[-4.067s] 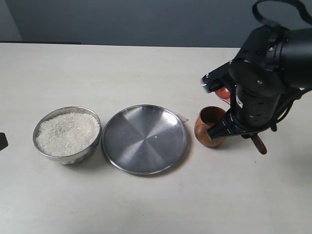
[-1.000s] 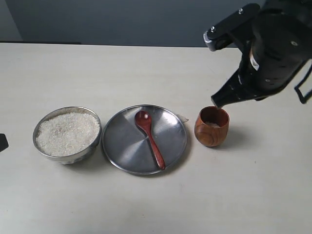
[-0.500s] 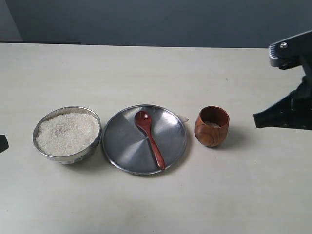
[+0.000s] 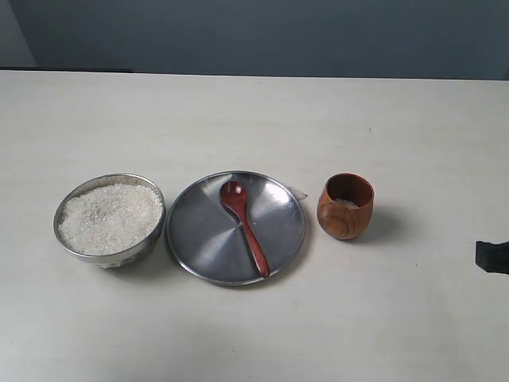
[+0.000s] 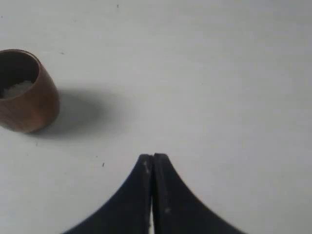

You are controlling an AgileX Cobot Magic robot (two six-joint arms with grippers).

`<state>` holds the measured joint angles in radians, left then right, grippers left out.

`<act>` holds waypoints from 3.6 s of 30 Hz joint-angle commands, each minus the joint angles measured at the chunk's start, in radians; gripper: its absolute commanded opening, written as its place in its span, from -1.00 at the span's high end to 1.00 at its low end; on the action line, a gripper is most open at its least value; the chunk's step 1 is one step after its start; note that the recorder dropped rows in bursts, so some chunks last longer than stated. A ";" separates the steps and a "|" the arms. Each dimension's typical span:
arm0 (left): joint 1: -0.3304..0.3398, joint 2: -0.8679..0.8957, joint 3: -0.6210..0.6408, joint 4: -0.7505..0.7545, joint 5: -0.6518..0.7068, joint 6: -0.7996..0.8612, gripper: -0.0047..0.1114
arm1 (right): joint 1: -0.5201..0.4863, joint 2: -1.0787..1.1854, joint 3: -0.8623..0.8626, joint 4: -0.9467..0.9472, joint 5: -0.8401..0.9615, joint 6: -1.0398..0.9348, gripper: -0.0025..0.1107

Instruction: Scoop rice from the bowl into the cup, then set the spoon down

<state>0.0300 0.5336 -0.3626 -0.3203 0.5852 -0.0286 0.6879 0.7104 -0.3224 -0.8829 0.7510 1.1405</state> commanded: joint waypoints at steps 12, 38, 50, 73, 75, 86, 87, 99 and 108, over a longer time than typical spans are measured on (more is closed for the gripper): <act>-0.005 0.002 -0.004 0.245 -0.033 0.007 0.91 | -0.002 -0.047 0.008 0.011 -0.066 0.042 0.96; -0.005 0.002 -0.004 0.249 -0.033 0.009 0.91 | -0.002 -0.047 0.008 0.023 -0.080 0.042 0.96; -0.003 -0.178 0.084 0.276 -0.353 0.009 0.91 | -0.002 -0.047 0.008 0.023 -0.080 0.042 0.96; -0.003 -0.534 0.363 0.469 -0.272 0.005 0.91 | -0.002 -0.047 0.008 0.023 -0.080 0.042 0.96; -0.003 -0.534 0.363 0.459 -0.272 -0.022 0.91 | -0.002 -0.047 0.008 0.023 -0.080 0.042 0.96; -0.003 -0.534 0.363 0.474 -0.274 -0.041 0.91 | -0.002 -0.047 0.008 0.023 -0.080 0.042 0.96; -0.003 -0.534 0.363 0.481 -0.274 -0.041 0.91 | -0.002 -0.047 0.008 0.023 -0.080 0.042 0.96; -0.003 -0.534 0.363 0.423 -0.272 0.046 0.91 | -0.002 -0.047 0.008 0.023 -0.080 0.042 0.96; -0.003 -0.534 0.363 0.419 -0.272 0.048 0.91 | -0.002 -0.047 0.008 0.023 -0.080 0.042 0.96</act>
<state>0.0300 0.0065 -0.0046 0.1094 0.3162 0.0174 0.6879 0.6678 -0.3182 -0.8515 0.6720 1.1831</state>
